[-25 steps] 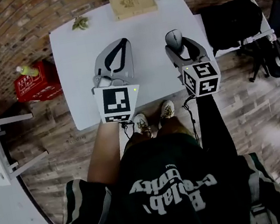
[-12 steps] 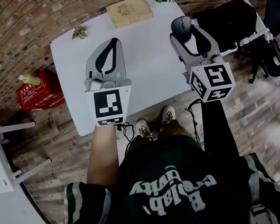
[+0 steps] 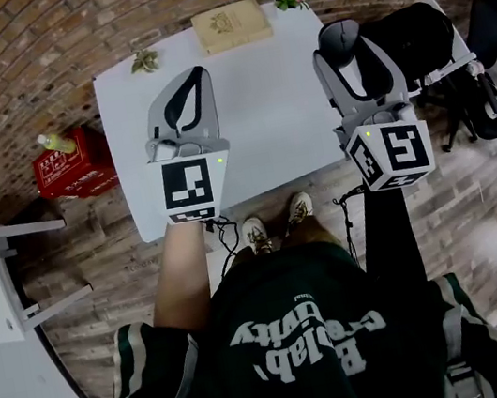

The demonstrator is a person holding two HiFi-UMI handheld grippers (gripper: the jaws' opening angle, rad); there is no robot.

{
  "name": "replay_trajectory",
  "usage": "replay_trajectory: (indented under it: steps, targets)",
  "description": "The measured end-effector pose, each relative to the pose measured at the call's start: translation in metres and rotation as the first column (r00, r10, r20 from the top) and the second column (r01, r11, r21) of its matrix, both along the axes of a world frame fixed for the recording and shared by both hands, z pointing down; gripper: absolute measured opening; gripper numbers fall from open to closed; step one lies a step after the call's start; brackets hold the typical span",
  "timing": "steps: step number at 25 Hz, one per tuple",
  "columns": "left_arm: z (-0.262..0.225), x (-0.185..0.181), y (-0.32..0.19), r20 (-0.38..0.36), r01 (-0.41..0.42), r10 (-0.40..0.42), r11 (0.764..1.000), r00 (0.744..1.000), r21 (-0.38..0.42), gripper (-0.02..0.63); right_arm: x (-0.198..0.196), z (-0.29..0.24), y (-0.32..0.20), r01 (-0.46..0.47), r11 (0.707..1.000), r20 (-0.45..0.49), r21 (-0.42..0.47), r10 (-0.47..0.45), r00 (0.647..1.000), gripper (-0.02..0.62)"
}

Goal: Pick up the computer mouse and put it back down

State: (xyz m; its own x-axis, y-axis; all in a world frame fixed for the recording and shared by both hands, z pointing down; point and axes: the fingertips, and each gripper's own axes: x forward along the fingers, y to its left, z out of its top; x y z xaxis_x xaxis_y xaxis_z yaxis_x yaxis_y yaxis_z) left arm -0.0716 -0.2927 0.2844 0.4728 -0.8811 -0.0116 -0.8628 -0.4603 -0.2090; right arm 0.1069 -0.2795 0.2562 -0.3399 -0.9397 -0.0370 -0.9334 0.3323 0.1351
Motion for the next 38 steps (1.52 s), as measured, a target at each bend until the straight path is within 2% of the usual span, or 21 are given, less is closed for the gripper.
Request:
replay_trajectory:
  steps: [12, 21, 30, 38]
  targets:
    - [-0.001, -0.002, 0.005, -0.001, 0.001, -0.001, 1.0, 1.0, 0.005, 0.005, -0.008, 0.003, 0.002, 0.029, 0.999, -0.003, -0.014, -0.029, 1.0, 0.273]
    - [0.001, -0.009, 0.009, 0.007, 0.008, -0.008, 1.0, 1.0, 0.008, 0.005, -0.047, 0.045, -0.007, 0.115, 0.983, -0.038, -0.146, -0.121, 0.992, 0.273]
    - [0.005, -0.028, 0.013, 0.012, 0.031, -0.031, 0.999, 0.999, 0.007, 0.005, -0.091, 0.111, -0.015, 0.191, 0.935, -0.059, -0.299, -0.218, 0.974, 0.272]
    - [0.017, -0.043, 0.019, 0.011, 0.043, -0.042, 0.999, 0.999, -0.014, 0.005, -0.122, 0.184, -0.009, 0.224, 0.866, -0.07, -0.447, -0.284, 0.956, 0.272]
